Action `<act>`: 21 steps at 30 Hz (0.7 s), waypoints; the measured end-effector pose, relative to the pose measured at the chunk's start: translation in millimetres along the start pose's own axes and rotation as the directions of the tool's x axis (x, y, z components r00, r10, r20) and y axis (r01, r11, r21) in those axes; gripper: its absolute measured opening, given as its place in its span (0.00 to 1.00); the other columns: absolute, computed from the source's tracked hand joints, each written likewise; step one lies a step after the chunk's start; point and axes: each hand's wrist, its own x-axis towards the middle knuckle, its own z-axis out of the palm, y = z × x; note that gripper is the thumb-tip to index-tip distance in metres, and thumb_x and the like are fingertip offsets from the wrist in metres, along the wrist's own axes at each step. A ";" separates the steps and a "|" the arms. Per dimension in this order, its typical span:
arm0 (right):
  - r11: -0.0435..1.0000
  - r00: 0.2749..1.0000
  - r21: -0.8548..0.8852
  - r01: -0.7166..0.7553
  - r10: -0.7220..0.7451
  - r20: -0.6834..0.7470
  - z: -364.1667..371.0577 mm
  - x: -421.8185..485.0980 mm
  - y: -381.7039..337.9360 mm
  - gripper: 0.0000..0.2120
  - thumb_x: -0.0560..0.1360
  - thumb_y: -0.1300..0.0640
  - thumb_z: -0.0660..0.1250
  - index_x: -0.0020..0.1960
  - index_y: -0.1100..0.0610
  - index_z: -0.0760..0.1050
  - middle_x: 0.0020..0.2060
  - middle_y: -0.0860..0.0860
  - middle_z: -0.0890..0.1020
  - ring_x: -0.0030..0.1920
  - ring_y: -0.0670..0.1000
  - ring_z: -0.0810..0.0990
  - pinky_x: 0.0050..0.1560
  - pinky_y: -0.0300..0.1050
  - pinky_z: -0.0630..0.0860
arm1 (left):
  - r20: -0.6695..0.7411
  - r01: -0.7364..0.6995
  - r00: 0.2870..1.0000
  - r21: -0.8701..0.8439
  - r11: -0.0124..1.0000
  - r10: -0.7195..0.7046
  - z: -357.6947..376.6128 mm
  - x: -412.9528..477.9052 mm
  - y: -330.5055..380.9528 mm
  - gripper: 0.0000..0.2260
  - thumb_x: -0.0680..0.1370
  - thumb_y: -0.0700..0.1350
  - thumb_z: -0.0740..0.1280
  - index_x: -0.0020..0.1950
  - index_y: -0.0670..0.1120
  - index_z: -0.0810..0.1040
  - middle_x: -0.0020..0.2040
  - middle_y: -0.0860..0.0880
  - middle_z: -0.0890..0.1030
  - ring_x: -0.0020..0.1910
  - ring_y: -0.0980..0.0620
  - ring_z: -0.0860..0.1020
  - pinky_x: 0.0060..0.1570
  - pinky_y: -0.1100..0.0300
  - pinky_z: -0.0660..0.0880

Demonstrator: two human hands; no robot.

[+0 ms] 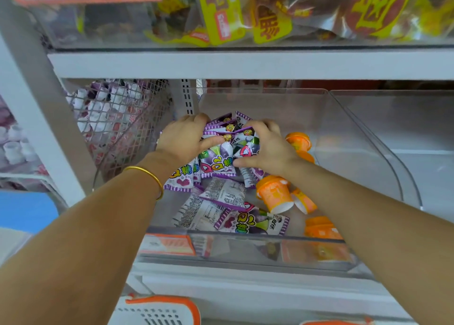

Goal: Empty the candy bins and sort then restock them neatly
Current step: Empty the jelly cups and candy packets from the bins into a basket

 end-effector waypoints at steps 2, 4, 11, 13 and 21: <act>0.998 0.999 0.050 -0.039 0.038 0.006 0.2 1.7 -0.9 0.40 0.65 0.45 0.77 0.71 0.50 0.63 0.67 0.53 0.63 0.64 0.53 0.70 0.64 0.48 0.70 | -0.028 -0.025 0.999 -0.011 1.000 0.024 0.3 -0.1 -0.4 0.28 0.75 0.64 0.60 0.62 0.42 0.71 0.54 0.41 0.78 0.55 0.41 0.75 0.44 0.52 0.71; 0.996 0.998 0.065 -0.060 0.061 -0.021 2.5 4.5 -0.2 0.36 0.66 0.46 0.76 0.70 0.52 0.66 0.65 0.54 0.66 0.62 0.53 0.72 0.61 0.44 0.70 | -0.049 -0.042 0.998 -0.015 0.999 0.042 0.5 -0.6 -0.3 0.28 0.75 0.63 0.60 0.61 0.41 0.71 0.52 0.41 0.79 0.53 0.40 0.76 0.43 0.52 0.71; 0.971 0.968 0.225 -0.085 0.134 -0.213 2.3 15.6 4.2 0.18 0.67 0.56 0.76 0.55 0.60 0.79 0.54 0.59 0.78 0.49 0.53 0.75 0.42 0.37 0.63 | -0.158 -0.143 0.978 -0.008 0.990 0.140 -7.6 -2.3 8.0 0.21 0.77 0.57 0.62 0.58 0.40 0.76 0.47 0.40 0.81 0.46 0.40 0.79 0.39 0.49 0.75; 0.976 0.958 0.213 -0.047 0.104 -0.267 -6.7 12.4 -3.0 0.16 0.67 0.58 0.76 0.52 0.60 0.80 0.51 0.59 0.80 0.50 0.55 0.77 0.41 0.38 0.64 | -0.212 -0.176 0.962 -0.006 0.984 0.171 -15.4 -3.8 12.2 0.19 0.77 0.56 0.64 0.50 0.40 0.79 0.39 0.40 0.81 0.37 0.40 0.80 0.31 0.52 0.75; 0.953 0.910 0.293 0.081 0.049 -0.412 -51.8 -45.4 -37.8 0.12 0.67 0.58 0.77 0.37 0.49 0.72 0.34 0.45 0.75 0.36 0.44 0.71 0.34 0.33 0.64 | -0.492 -0.268 0.819 0.125 0.955 0.294 -70.4 -16.0 40.0 0.20 0.73 0.57 0.60 0.36 0.43 0.80 0.27 0.44 0.79 0.26 0.45 0.79 0.23 0.65 0.68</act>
